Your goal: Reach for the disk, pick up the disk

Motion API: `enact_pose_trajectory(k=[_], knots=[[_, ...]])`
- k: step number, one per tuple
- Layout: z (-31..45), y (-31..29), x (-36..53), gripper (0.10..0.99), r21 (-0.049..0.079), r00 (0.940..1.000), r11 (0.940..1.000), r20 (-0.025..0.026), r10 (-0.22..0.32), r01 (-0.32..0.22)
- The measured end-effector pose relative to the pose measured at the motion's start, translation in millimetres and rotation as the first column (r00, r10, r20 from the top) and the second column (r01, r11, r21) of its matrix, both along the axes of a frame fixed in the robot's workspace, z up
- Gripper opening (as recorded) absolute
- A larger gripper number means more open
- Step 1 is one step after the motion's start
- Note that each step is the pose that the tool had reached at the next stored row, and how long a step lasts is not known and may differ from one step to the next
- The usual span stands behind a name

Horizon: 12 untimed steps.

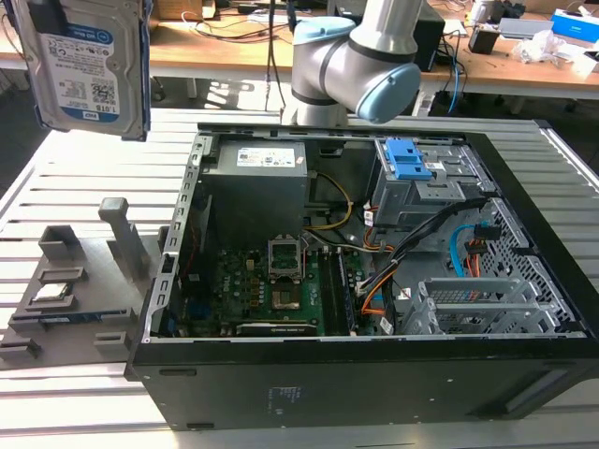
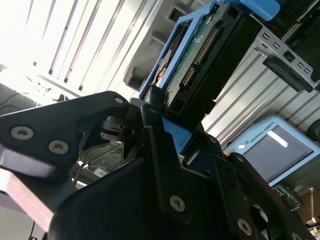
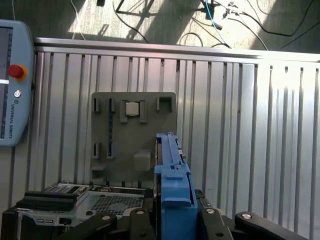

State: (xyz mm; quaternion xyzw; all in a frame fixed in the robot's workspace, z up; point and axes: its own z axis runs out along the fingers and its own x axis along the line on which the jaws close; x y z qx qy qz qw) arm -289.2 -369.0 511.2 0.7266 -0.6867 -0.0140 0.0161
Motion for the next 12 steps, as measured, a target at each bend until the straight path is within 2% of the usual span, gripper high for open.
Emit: enact_pose_trajectory(k=[12], knots=[[0.0,0.1,30.6,0.369,0.0,1.0,1.0,-0.0002,0.0,0.0]])
